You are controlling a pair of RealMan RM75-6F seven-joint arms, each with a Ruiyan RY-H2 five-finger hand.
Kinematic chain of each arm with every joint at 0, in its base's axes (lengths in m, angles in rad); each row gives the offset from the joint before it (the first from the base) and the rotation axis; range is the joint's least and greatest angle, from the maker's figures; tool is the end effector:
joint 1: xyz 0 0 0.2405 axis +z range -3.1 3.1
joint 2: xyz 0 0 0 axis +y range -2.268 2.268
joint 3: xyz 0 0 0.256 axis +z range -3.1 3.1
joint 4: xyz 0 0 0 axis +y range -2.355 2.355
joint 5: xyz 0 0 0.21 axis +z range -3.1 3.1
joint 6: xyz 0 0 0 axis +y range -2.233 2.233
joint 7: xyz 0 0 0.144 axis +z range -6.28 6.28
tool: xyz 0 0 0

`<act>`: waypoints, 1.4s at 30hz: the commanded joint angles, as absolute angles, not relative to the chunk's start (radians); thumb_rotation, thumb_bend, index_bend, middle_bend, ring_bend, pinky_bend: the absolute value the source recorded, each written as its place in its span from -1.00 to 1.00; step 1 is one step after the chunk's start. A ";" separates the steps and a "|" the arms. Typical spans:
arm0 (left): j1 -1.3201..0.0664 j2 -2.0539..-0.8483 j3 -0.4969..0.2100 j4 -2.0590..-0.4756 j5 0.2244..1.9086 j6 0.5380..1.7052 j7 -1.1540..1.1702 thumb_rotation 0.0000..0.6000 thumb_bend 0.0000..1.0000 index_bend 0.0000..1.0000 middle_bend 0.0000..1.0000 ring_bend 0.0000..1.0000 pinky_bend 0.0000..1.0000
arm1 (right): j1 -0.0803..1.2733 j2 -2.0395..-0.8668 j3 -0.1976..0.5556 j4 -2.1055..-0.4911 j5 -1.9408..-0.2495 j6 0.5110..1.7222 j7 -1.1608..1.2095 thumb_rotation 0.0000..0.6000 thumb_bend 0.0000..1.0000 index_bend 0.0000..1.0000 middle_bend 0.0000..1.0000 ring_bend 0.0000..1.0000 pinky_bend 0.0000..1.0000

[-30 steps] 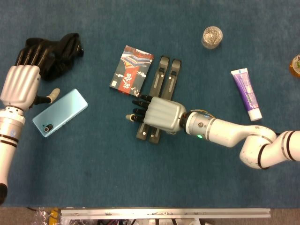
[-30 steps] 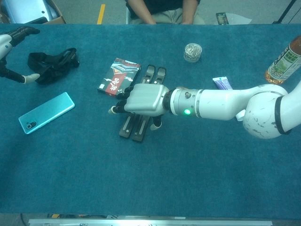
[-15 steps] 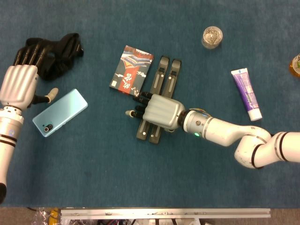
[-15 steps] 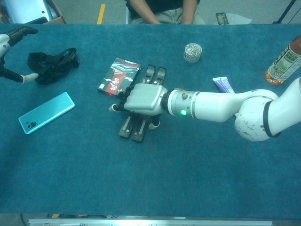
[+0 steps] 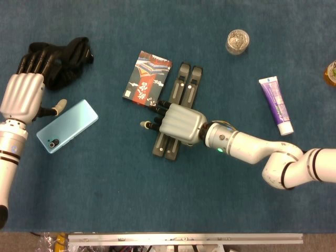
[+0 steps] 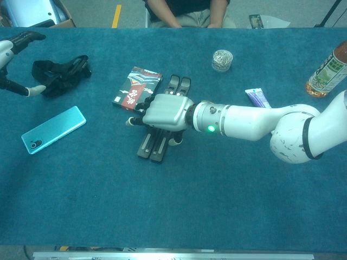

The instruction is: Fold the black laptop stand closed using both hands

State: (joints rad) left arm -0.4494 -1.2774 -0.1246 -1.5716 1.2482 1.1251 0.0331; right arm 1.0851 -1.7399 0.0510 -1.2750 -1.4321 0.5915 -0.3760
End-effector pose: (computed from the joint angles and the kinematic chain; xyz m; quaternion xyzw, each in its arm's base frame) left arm -0.2546 0.2961 0.0826 -0.6394 -0.4514 -0.3906 0.4846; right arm -0.0584 -0.3149 -0.1237 0.9388 -0.1055 0.2551 0.2060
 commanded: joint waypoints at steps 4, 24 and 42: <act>-0.448 -1.278 -0.125 -1.572 1.251 1.127 0.032 1.00 -0.49 -1.00 -1.00 -1.00 -0.98 | 1.081 -1.744 0.050 -1.275 -1.435 0.611 -0.380 1.00 -0.54 -0.74 -0.14 -0.82 -0.77; -0.446 -1.281 -0.124 -1.571 1.266 1.124 0.026 1.00 -0.49 -1.00 -1.00 -1.00 -0.98 | 1.054 -1.693 0.037 -1.364 -1.434 0.655 -0.409 1.00 -0.50 -0.94 -0.56 -0.91 -0.77; -0.415 -1.302 -0.119 -1.490 1.326 1.235 0.087 1.00 -0.49 -1.00 -1.00 -1.00 -0.98 | 0.798 -1.472 0.041 -1.642 -1.322 1.032 -0.529 1.00 -0.50 -1.00 -0.62 -0.95 -0.77</act>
State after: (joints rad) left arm -0.4246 -1.2890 -0.1242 -1.5112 1.3076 1.2126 0.0722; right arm 0.8583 -1.5287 0.0465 -1.5799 -1.3505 0.9639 -0.4985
